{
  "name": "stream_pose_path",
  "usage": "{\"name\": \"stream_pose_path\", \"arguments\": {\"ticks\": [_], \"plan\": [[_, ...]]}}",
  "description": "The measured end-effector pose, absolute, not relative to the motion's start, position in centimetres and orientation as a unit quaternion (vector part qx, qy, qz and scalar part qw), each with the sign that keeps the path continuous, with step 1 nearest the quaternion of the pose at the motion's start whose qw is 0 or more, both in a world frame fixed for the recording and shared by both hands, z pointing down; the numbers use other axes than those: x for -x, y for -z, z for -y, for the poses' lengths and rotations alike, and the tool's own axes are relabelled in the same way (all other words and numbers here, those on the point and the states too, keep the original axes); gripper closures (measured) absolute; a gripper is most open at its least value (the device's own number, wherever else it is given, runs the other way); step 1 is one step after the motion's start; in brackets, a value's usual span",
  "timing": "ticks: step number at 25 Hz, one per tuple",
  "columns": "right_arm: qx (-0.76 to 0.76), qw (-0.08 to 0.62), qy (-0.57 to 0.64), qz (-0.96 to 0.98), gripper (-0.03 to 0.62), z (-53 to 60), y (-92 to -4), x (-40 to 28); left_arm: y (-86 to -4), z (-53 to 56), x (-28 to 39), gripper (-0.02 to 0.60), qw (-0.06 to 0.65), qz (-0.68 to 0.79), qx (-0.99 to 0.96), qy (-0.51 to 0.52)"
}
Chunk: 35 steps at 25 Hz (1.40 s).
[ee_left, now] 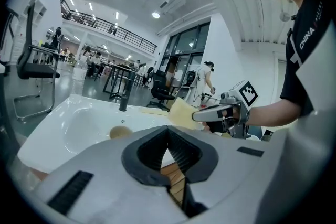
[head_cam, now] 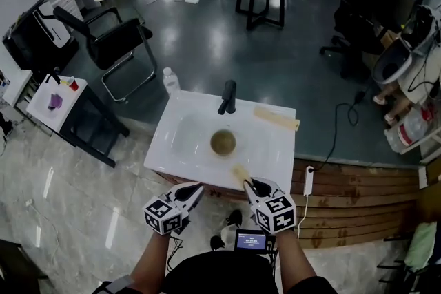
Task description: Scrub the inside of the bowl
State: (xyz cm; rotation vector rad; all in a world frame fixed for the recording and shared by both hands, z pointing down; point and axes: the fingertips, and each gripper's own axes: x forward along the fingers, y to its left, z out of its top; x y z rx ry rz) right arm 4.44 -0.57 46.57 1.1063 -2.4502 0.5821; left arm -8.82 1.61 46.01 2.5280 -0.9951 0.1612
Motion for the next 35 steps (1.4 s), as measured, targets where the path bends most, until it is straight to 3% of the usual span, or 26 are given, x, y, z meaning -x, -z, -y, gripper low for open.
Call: {"name": "stream_pose_path", "arguments": {"ticks": [14,22,30,35], "plan": [[-0.383,0.2,-0.224,0.874,0.553,10.3,-49.5,-7.1,-48.8,9.0,6.2,0.577,0.213,0.348,-0.902,-0.139],[-0.36,0.224,-0.243,0.873,0.553,13.0,-52.3,-6.3,-52.6,12.8,6.3,0.572,0.25,0.343,-0.883,-0.198],[-0.352,0.261,-0.253,0.862,0.553,16.8,-55.7,-3.3,-57.8,16.8,6.8,0.472,0.301,0.305,-0.861,-0.274],[-0.357,0.279,-0.269,0.85,0.553,19.3,-58.0,-2.0,-61.0,19.4,7.5,0.442,0.316,0.297,-0.844,-0.316]]}}
